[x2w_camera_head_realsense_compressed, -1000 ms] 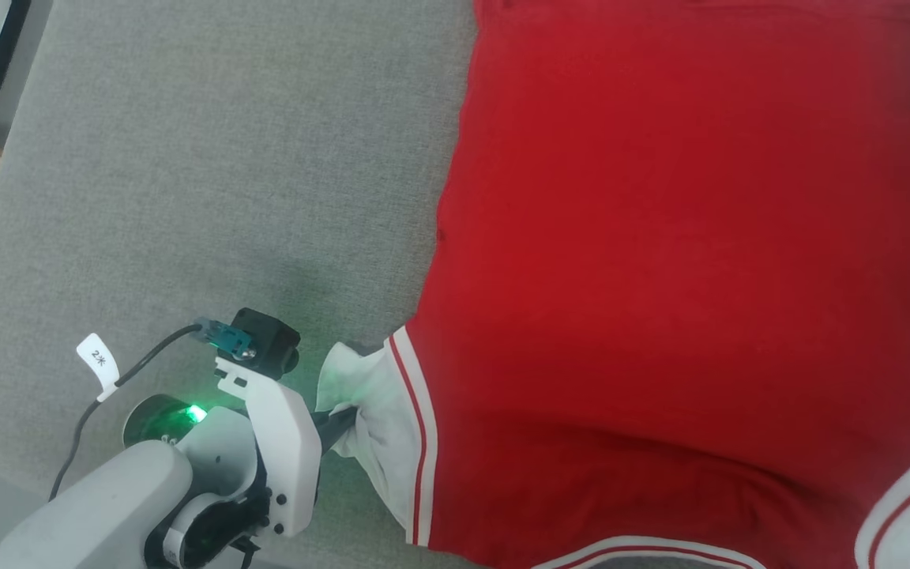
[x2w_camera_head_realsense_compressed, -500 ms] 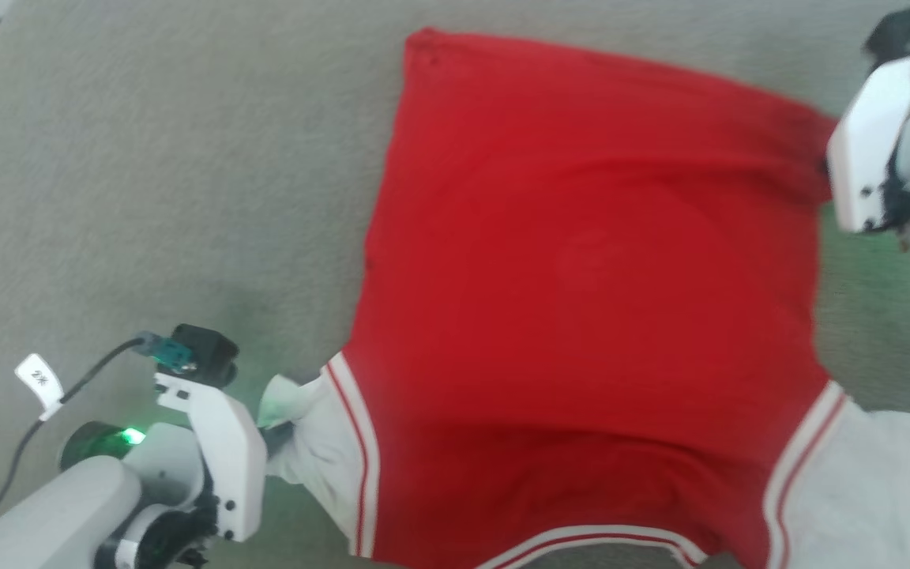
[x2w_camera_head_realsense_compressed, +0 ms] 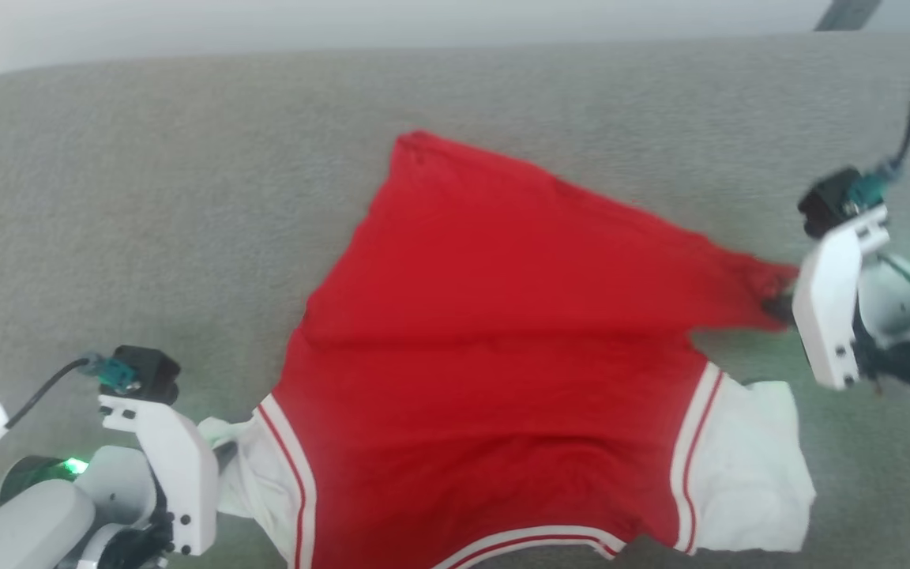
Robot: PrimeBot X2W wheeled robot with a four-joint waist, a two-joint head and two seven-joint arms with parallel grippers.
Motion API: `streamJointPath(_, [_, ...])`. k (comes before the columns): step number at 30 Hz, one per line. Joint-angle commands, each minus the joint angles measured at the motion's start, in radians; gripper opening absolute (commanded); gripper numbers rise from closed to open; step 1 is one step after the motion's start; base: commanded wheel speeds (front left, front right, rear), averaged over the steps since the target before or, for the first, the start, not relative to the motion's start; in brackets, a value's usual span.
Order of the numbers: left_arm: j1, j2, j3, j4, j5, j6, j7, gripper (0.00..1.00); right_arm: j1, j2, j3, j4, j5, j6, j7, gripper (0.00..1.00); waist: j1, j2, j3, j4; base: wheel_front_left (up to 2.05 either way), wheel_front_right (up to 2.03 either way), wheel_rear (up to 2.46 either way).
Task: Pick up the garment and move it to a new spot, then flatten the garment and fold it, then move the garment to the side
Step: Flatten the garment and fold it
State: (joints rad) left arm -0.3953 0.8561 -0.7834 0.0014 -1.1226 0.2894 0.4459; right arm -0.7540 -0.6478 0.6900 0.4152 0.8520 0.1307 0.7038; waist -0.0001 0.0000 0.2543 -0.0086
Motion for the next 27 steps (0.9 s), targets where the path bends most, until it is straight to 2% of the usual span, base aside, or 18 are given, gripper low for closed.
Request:
streamJointPath(1, [0.015,0.012,0.009,-0.007,-0.01,0.009,-0.005,0.0,0.055,-0.017,-0.017,-0.04,0.011,0.0,-0.013,0.0,0.0001,0.0,-0.019,-0.027,0.0,0.0,0.0])
streamJointPath(7, [0.027,0.027,0.011,-0.026,-0.013,0.017,-0.006,0.0,0.211,-0.032,-0.111,-0.109,0.016,0.0,-0.056,0.0,0.0001,0.0,-0.021,-0.041,0.0,0.0,0.0])
streamJointPath(11, [0.033,0.026,0.011,-0.034,-0.016,0.017,-0.01,0.0,0.365,0.028,-0.223,-0.092,-0.016,0.0,-0.12,0.0,0.0001,0.0,-0.022,-0.045,0.0,0.0,0.0])
streamJointPath(15, [0.04,0.025,0.012,-0.034,-0.018,0.015,-0.017,0.0,0.439,0.108,-0.288,-0.043,-0.065,0.0,-0.176,0.0,0.0001,0.0,-0.023,-0.044,0.0,0.0,0.0])
streamJointPath(16, [0.041,0.024,0.011,-0.033,-0.019,0.014,-0.016,0.0,0.445,0.12,-0.3,-0.033,-0.084,0.0,-0.196,0.03,0.0001,0.0,-0.023,-0.042,0.0,0.0,0.0])
streamJointPath(17, [0.042,0.024,0.01,-0.032,-0.018,0.013,-0.017,0.0,0.453,0.138,-0.314,-0.023,-0.088,0.0,-0.206,0.37,0.0001,0.0,-0.024,-0.041,0.0,0.0,0.0])
streamJointPath(18, [0.044,0.023,0.01,-0.031,-0.018,0.012,-0.018,0.0,0.46,0.152,-0.317,-0.021,-0.097,0.0,-0.209,0.4,0.0001,0.0,-0.025,-0.04,0.0,0.0,0.0])
streamJointPath(19, [0.046,0.023,0.009,-0.03,-0.02,0.011,-0.019,0.0,0.464,0.161,-0.322,-0.021,-0.105,0.0,-0.211,0.47,0.0001,0.0,-0.026,-0.039,0.0,0.0,0.0])
streamJointPath(20, [0.047,0.022,0.009,-0.029,-0.02,0.012,-0.019,0.0,0.468,0.168,-0.332,-0.023,-0.113,0.0,-0.213,0.84,0.0001,0.0,-0.028,-0.037,0.0,0.0,0.0])
streamJointPath(21, [0.048,0.021,0.009,-0.029,-0.02,0.012,-0.02,0.0,0.472,0.171,-0.343,-0.028,-0.119,0.0,-0.213,1.0,0.0001,0.0,-0.029,-0.036,0.0,0.0,0.0])
streamJointPath(27, [0.065,0.02,0.008,-0.032,-0.028,0.019,-0.028,0.0,0.493,0.151,-0.427,-0.14,-0.158,0.0,-0.208,1.0,0.0001,0.0,-0.044,-0.028,0.0,0.0,0.0])
